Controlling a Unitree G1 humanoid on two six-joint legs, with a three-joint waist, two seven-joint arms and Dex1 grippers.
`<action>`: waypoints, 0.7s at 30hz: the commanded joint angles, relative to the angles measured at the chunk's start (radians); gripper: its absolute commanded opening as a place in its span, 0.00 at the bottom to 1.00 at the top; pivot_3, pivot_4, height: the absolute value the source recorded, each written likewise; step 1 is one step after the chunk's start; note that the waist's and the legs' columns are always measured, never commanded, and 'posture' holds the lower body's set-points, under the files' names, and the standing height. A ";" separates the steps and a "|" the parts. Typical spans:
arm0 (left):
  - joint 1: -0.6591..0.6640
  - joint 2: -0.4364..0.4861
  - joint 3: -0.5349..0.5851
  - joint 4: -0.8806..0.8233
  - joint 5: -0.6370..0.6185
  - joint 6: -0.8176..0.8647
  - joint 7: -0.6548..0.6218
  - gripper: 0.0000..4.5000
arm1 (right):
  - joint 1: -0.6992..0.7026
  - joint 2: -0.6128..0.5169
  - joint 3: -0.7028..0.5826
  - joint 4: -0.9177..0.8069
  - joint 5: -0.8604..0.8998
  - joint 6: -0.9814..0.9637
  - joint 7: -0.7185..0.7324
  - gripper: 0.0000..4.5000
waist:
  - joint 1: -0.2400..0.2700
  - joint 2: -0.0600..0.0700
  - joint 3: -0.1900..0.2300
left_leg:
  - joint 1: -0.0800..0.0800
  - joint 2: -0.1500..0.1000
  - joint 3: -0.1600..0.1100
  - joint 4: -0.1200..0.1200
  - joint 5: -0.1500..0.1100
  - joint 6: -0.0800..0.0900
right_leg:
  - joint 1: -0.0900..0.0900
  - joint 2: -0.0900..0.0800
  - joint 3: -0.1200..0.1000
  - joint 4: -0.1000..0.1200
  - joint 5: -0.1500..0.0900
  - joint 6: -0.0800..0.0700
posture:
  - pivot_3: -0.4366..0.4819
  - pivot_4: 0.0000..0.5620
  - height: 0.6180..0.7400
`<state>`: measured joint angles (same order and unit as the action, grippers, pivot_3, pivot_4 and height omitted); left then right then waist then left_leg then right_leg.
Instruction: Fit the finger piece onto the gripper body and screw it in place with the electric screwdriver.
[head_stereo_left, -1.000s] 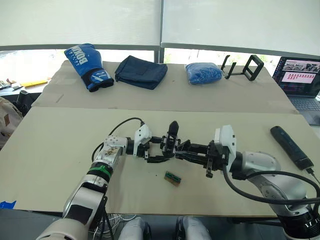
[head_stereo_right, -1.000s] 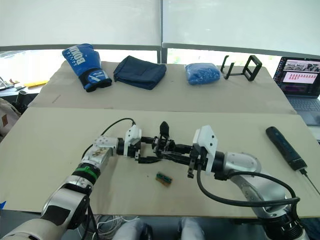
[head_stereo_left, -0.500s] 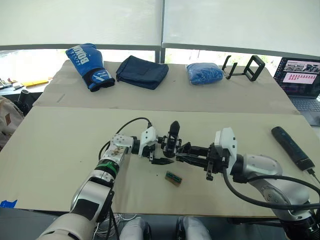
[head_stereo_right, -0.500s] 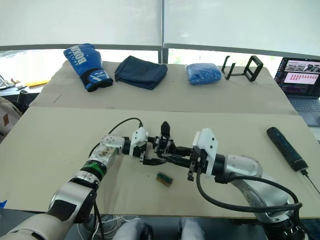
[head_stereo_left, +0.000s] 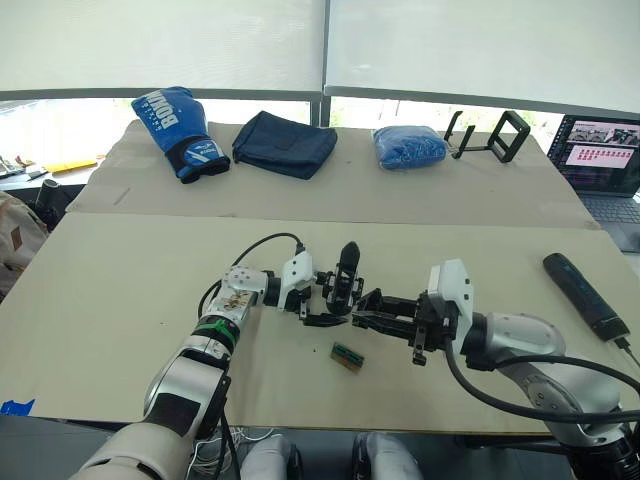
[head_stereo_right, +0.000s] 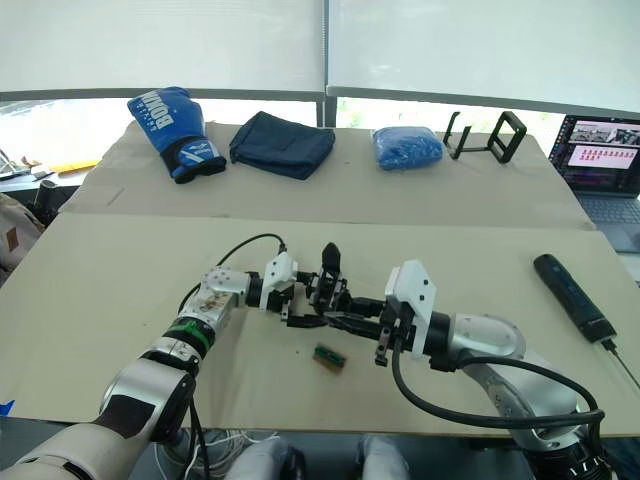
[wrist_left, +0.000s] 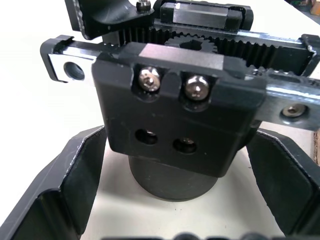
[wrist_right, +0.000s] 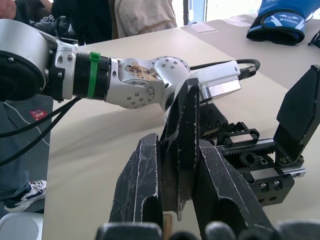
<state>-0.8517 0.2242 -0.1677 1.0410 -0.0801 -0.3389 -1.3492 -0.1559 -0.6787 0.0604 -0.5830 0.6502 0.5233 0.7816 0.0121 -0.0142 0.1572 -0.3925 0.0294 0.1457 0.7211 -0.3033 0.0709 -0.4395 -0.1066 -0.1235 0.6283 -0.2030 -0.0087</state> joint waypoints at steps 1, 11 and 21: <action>-0.015 -0.006 0.012 0.006 0.003 0.005 -0.004 0.67 | -0.003 -0.001 -0.030 -0.041 0.014 -0.007 0.006 0.09 | 0.000 0.000 0.000 | 0.000 0.000 0.000 0.000 0.000 0.000 | 0.000 0.000 0.000 0.000 0.000 0.000 | 0.48 0.27 1.00; -0.003 -0.007 0.007 -0.011 0.017 -0.014 0.017 0.51 | -0.061 0.015 -0.020 -0.002 0.003 -0.021 0.025 0.09 | -0.001 0.000 0.000 | 0.000 0.000 0.000 0.001 0.000 0.000 | 0.000 0.000 0.000 0.001 0.000 0.000 | 0.48 0.27 1.00; 0.016 -0.007 -0.007 -0.043 0.036 0.001 0.040 0.51 | -0.313 0.104 0.068 0.209 -0.124 -0.043 0.043 0.09 | -0.001 0.000 0.000 | -0.002 0.000 0.000 0.005 -0.001 0.001 | 0.000 0.000 0.000 0.002 0.001 0.000 | 0.48 0.27 1.00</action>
<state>-0.8420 0.2186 -0.1665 1.0174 -0.0584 -0.3413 -1.3178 -0.4435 -0.5787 0.1355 -0.3775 0.5417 0.5131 0.8162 0.0115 -0.0142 0.1572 -0.3941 0.0295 0.1453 0.7267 -0.3038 0.0719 -0.4393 -0.1066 -0.1239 0.6304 -0.2024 -0.0082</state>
